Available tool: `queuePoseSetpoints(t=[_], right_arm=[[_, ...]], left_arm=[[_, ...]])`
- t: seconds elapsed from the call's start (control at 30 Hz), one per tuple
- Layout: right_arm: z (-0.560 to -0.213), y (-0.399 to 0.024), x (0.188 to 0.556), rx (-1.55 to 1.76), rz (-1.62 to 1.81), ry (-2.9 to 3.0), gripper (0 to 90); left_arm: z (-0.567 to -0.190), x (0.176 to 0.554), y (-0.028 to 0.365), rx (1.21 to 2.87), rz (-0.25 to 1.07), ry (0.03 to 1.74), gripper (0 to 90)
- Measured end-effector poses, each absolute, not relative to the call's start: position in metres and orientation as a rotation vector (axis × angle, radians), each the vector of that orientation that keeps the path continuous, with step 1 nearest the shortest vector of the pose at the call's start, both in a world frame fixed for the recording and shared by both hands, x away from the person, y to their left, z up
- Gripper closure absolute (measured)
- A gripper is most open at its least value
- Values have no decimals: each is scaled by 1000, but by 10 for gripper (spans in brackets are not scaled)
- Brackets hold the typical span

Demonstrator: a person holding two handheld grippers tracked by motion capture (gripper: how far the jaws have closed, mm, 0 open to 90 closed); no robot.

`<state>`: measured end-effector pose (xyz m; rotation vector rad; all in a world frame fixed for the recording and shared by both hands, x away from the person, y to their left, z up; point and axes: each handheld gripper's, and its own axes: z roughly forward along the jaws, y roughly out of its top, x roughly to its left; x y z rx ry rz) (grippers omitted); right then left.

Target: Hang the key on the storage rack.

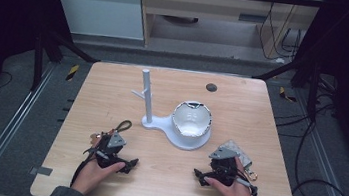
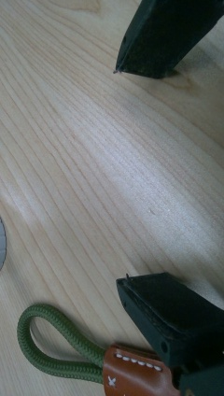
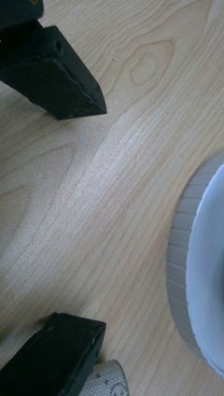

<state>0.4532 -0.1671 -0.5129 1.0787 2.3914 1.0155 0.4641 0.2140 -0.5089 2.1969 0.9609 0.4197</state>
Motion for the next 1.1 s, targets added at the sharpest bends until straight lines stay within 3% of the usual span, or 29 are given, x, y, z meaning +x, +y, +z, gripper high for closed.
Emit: queuePoseSetpoints(t=[0.3, 0.67, 0.8, 1.03, 1.1], right_arm=[[-513, -167, 451, 1092, 1008, 2377, 8], [-513, -167, 451, 1092, 1008, 2377, 8], [-513, -167, 451, 1092, 1008, 2377, 8], [-513, -167, 451, 1092, 1008, 2377, 8], [-513, -167, 451, 1089, 1008, 2379, 8]], left_arm=[[-494, 462, 218, 2141, 422, 975, 57], [-441, 499, 258, 2294, 495, 1070, 81], [-432, 515, 275, 2312, 474, 1141, 214], [-442, 536, 274, 2417, 386, 1104, 462], [-449, 544, 272, 2461, 331, 1085, 474]])
